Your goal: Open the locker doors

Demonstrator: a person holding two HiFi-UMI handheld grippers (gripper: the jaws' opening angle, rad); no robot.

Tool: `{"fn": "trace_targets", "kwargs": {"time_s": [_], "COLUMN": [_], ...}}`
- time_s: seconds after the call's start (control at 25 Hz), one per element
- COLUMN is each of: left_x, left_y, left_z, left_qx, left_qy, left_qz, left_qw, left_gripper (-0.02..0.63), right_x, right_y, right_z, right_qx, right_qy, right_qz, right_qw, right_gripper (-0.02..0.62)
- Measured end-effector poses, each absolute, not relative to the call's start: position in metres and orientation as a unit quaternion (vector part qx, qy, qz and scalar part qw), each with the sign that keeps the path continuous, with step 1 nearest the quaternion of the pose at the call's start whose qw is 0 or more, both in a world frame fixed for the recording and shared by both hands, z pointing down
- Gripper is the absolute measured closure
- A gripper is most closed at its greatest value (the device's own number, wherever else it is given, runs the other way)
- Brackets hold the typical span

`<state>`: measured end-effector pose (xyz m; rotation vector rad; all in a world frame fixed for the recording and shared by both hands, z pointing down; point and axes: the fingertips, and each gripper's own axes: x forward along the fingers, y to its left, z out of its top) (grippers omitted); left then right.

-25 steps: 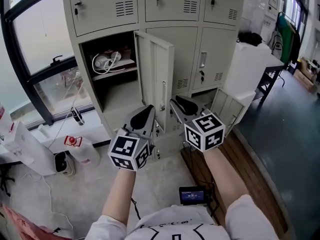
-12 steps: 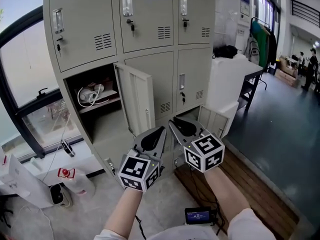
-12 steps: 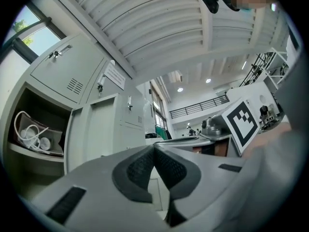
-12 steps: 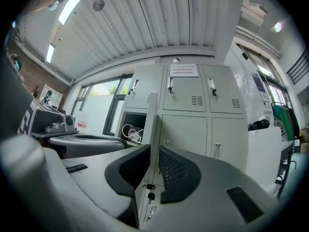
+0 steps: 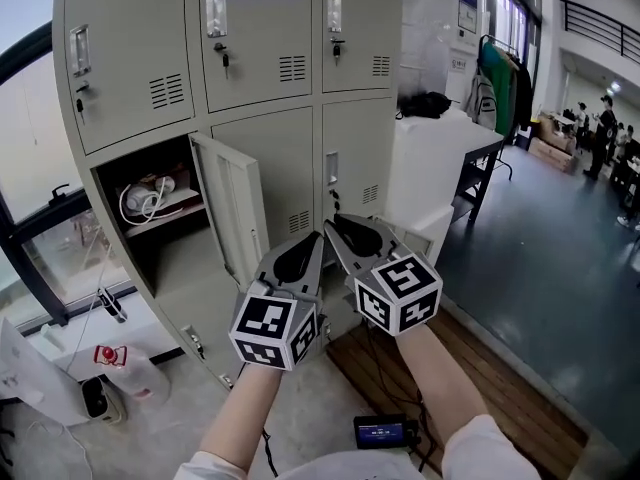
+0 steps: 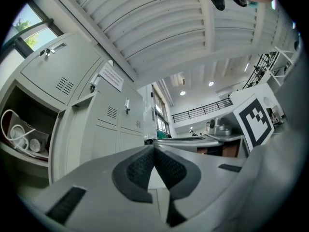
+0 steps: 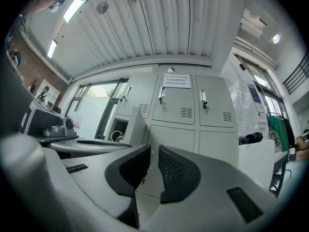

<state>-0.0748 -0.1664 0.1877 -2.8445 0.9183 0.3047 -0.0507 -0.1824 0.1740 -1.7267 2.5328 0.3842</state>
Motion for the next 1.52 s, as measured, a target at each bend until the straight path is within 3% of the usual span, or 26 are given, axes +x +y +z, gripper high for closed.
{"fn": "trace_targets", "kwargs": {"time_s": [0.84,1.52], "left_x": [0.068,0.086], "left_y": [-0.260,-0.344], "left_z": [0.104,-0.013], "left_qx": [-0.908,-0.875], "left_qy": [0.380,0.428], "left_qz": [0.126,0.118], "left_qw": [0.120,0.193], "left_gripper": [0.601,0.601], "right_x": [0.091,0.097], "right_y": [-0.271,-0.357], "right_z": [0.071,-0.043], "right_qx": [-0.479,-0.437], "right_qy": [0.850,0.851], "right_qz": [0.217,0.292], "right_qw": [0.021,0.010], "right_gripper": [0.528,0.528]}}
